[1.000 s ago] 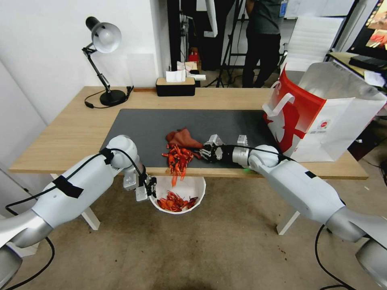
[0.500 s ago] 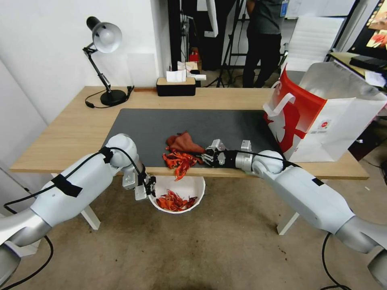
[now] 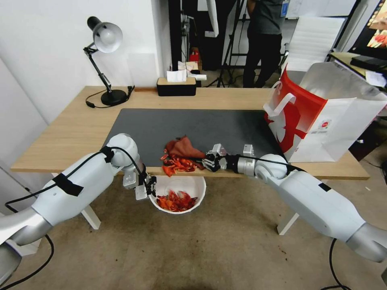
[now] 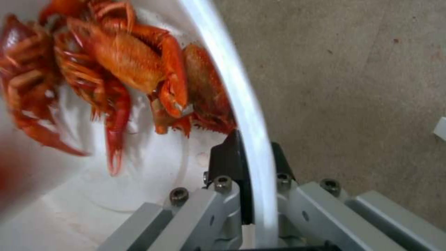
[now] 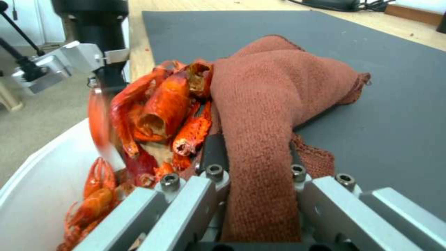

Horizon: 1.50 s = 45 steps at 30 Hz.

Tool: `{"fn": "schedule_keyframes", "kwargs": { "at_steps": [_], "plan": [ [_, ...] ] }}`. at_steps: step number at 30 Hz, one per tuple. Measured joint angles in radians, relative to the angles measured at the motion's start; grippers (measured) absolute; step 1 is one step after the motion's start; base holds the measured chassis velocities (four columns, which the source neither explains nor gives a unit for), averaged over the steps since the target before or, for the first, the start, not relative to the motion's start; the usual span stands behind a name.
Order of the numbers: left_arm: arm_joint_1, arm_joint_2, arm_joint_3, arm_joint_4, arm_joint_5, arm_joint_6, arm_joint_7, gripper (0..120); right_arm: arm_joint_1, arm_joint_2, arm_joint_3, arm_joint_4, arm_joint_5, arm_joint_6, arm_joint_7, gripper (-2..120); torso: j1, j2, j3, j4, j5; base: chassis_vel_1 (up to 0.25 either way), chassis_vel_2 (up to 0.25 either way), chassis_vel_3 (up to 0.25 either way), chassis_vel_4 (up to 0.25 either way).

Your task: Sweep shrimp from table into container with towel, then put container into takeout bag.

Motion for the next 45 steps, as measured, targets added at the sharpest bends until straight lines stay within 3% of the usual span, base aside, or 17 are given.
{"fn": "schedule_keyframes", "kwargs": {
  "at_steps": [27, 45],
  "plan": [
    [-0.001, 0.012, 0.0, -0.003, -0.003, 0.001, 0.001, 0, -0.123, -0.078, 0.054, 0.166, 0.013, -0.012, -0.018, 5, 0.0, 0.0, 0.0, 0.0, 0.0003, 0.0, 0.0, 0.0, 0.0],
    [0.009, 0.004, -0.003, -0.014, 0.005, 0.002, 0.003, 0, -0.207, -0.092, 0.143, 0.283, 0.04, -0.018, -0.004, 5, 0.0, 0.0, 0.0, -0.0002, 0.0004, 0.0, 0.0, 0.0, 0.0]
  ]
}}
